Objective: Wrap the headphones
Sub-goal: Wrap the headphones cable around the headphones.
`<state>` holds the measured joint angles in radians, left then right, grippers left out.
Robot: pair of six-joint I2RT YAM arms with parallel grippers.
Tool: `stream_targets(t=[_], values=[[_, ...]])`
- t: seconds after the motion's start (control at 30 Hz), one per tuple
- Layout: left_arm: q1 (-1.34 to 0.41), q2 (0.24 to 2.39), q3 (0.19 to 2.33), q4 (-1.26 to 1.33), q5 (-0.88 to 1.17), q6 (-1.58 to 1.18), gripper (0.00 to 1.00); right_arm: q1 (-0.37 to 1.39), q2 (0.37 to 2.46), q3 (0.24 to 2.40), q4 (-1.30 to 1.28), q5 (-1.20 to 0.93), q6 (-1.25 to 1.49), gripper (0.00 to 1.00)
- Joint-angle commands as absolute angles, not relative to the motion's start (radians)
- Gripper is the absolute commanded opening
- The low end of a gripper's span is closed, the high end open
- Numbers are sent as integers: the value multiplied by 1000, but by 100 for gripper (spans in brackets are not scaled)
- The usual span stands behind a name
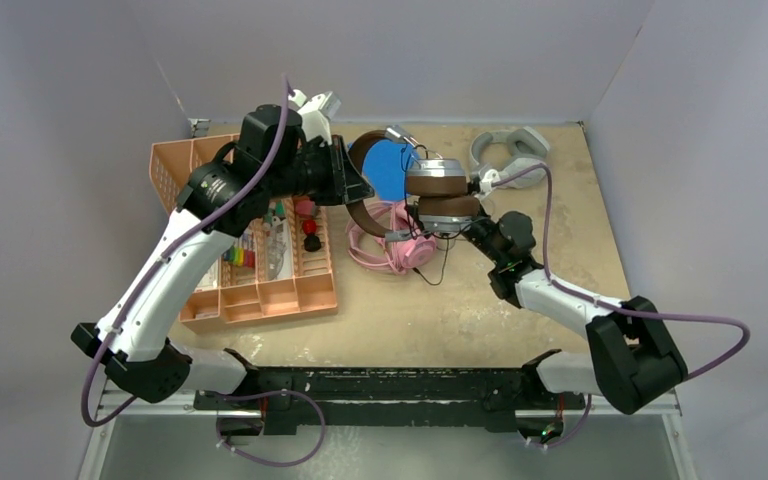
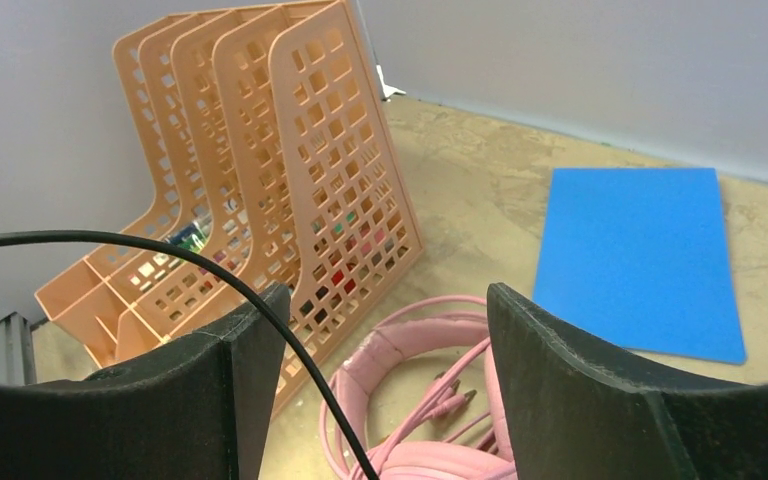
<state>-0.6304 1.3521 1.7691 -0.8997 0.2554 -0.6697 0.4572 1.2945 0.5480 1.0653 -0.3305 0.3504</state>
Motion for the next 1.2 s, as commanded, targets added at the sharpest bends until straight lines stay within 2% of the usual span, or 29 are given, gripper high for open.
stream_targets(t=[0.0,0.1,0.17,0.27,0.4,0.5,0.6,0.73,0.83,1.17], values=[[-630,1347,1842,-842,290,-689,0,451,1264,551,1058,-286,289,73],[-630,1354,1872,-862,287,-674,0,450,1238,502,1045,-258,288,65],[-630,1356,1889,-875,292,-656,0,446,1216,461,1042,-229,300,56],[-630,1358,1910,-907,309,-594,0,427,1183,409,1057,-192,328,35],[-636,1333,1897,-935,309,-486,0,354,1098,404,950,-213,363,0],[-646,1284,1841,-960,206,-350,0,258,994,452,741,-238,414,0],[-650,1207,1681,-915,126,-238,0,212,933,575,464,-276,385,0],[-700,1182,1550,-889,43,-129,0,209,999,833,58,-417,278,0],[-815,1187,1486,-873,-180,-72,0,204,1098,1021,-189,-477,256,0],[-894,1297,1404,-790,-675,-79,0,205,1252,1362,-497,-845,302,0]])
